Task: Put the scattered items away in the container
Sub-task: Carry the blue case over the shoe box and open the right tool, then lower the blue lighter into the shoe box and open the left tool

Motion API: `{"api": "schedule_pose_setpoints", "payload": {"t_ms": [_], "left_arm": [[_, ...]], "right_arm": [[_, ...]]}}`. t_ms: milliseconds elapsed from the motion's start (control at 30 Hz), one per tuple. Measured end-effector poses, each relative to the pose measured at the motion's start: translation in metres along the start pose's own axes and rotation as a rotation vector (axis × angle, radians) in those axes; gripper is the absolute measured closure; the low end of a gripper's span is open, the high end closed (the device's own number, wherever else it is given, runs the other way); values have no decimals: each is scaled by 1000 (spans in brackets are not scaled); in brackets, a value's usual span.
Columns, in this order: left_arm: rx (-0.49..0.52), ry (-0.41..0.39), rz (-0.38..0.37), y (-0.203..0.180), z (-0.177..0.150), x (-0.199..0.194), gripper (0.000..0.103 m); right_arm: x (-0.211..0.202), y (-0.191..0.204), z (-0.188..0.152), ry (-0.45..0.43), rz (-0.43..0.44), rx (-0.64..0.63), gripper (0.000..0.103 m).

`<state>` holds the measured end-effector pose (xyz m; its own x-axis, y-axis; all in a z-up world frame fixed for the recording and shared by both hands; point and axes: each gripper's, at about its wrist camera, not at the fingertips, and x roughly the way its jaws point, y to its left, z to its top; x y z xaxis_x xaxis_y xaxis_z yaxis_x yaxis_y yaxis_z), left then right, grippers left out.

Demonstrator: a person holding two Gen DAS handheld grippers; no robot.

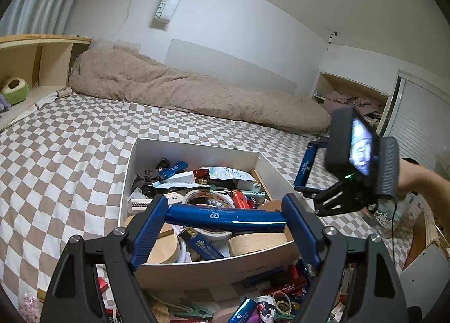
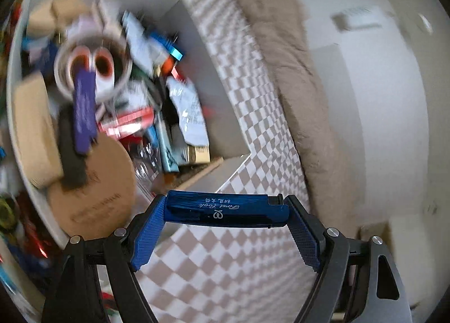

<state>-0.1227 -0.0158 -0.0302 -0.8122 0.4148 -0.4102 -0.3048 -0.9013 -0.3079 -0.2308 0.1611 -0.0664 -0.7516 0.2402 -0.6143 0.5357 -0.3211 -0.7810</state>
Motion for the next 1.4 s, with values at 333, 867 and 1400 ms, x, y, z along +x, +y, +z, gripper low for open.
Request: {"api": "schedule_pose_setpoints", "payload": {"t_ms": [333,867,1400], "left_arm": [[-29,16,4,18,-2,7,20],[-81,23,9,34,-3,9,20],[-82,115,5,18,1,38,20]], "right_arm": [[20,14,7,67,-11,-188,20],[-32,-13,-20,-93,-32,166,10],[-103,-3,-84,-253,143,719,10]]}}
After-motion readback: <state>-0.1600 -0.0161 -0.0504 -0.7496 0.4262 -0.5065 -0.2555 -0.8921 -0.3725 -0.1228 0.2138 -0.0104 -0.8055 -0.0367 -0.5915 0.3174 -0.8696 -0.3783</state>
